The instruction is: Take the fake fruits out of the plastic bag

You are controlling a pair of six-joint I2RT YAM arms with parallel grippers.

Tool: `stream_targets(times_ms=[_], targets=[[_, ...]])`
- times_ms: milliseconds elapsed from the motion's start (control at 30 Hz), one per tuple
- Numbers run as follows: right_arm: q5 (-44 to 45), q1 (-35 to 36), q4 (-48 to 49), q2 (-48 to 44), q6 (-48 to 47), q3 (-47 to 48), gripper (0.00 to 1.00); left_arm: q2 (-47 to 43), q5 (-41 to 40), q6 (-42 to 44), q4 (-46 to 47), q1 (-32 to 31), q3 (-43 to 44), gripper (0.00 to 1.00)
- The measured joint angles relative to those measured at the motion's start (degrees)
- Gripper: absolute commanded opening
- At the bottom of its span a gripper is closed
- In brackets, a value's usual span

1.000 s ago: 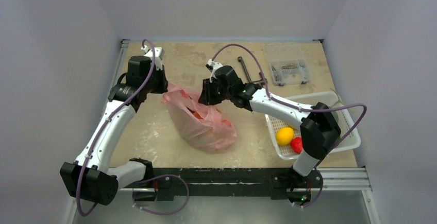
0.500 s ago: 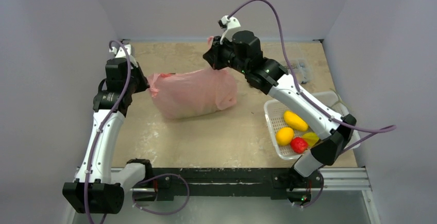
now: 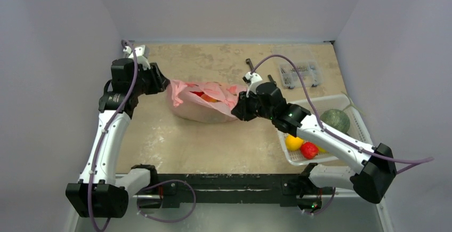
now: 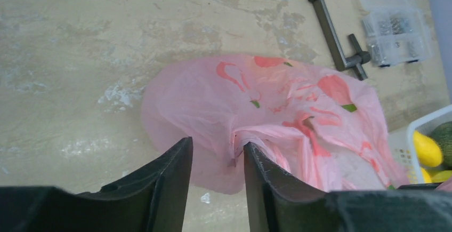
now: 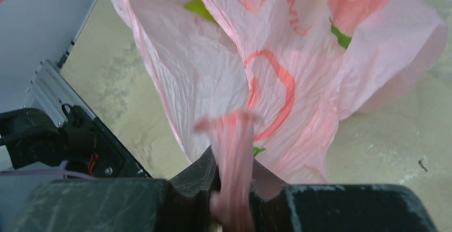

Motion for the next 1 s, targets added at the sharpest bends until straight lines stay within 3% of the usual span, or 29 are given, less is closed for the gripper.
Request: stream_targets(times_ms=[100,233,367,567,700,900,1000], targets=[[-1.75,0.04,-0.72,-2.21,0.85,-3.13,0.31,-0.63,1.81,0.61,1.40,0.07,-0.76,0.74],[-3.26,0.33,-0.15,-5.62,1.57,-4.76,0.51,-2.67,3.61,1.84,1.49,-0.07,-1.57,0.87],[-3.28,0.59,0.46,-7.10,1.62,-5.01,0.61,-5.60,1.51,5.46,-0.04,-5.05,-1.57,0.99],[-2.25,0.59,0.48,-8.24,0.96,-5.01,0.78,-7.04,-5.31,7.54,-10.60,-13.27,4.00,1.00],[-1.31,0.59,-0.11,-7.87,-0.44,-4.57,0.85,-8.00,-15.39,7.32,-18.60,-19.08,8.37,0.99],[0.22,0.59,-0.09,-7.65,-1.68,-4.02,0.86,-5.16,-28.92,5.25,-26.60,-30.10,12.24,0.85],[0.63,0.59,-0.11,-7.65,-1.68,-3.87,0.79,-1.81,-33.90,3.76,-29.94,-34.07,12.37,0.74]])
